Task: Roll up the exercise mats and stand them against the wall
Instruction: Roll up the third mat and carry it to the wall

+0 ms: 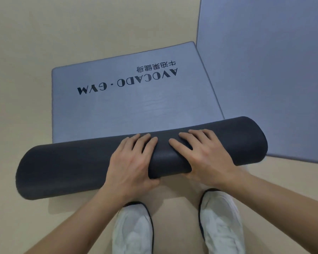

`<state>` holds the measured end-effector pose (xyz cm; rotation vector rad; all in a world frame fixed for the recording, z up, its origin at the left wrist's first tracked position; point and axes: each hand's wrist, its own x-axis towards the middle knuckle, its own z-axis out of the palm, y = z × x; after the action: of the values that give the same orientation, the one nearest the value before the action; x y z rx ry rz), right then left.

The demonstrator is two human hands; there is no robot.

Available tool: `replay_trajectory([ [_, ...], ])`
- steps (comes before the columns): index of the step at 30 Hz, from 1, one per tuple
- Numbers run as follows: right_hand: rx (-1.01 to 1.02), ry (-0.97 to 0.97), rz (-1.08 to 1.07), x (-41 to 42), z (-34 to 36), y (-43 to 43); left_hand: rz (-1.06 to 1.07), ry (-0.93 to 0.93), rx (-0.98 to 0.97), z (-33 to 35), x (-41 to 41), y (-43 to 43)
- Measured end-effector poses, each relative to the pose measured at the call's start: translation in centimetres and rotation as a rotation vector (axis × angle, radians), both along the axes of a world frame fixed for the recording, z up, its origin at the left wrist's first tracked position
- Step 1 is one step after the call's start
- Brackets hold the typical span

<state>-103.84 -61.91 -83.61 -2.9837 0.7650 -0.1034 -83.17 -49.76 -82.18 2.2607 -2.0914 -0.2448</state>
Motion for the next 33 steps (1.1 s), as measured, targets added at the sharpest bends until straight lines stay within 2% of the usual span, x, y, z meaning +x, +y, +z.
replay_trajectory([
  [5, 0.053, 0.009, 0.011, -4.4, -0.8, 5.9, -0.01, 0.012, 0.093, -0.7, -4.2, 6.2],
  [12, 0.172, 0.151, 0.014, -2.7, 0.4, 3.3, -0.026, 0.007, 0.134, -0.4, -3.1, 4.0],
  [15, 0.223, 0.212, 0.007, -1.8, 1.1, 2.0, -0.019, -0.003, 0.048, -0.2, -3.0, 3.5],
  [19, 0.387, 0.312, 0.004, 0.2, 2.2, -1.2, -0.109, 0.076, -0.325, -0.8, -4.4, 4.4],
  [20, 0.436, 0.318, 0.008, 0.7, 2.5, -2.1, -0.121, 0.062, -0.368, -1.0, -4.8, 4.8],
  [25, 0.644, 0.354, -0.022, 2.7, 3.4, -5.4, -0.086, -0.071, -0.3, -2.7, -4.1, 5.2],
  [27, 0.589, 0.359, -0.026, 2.8, 3.6, -5.9, -0.085, -0.047, -0.33, -3.1, -3.3, 4.4],
  [29, 0.423, 0.316, -0.047, 2.2, 3.7, -5.5, -0.087, -0.017, -0.37, -3.2, -2.6, 3.3],
  [31, 0.279, 0.162, -0.088, 1.0, 3.3, -4.1, -0.08, 0.012, -0.388, -3.0, -1.9, 2.3],
  [33, 0.158, -0.077, -0.131, -0.1, 2.1, -2.1, -0.061, 0.042, -0.381, -2.6, -1.2, 1.1],
])
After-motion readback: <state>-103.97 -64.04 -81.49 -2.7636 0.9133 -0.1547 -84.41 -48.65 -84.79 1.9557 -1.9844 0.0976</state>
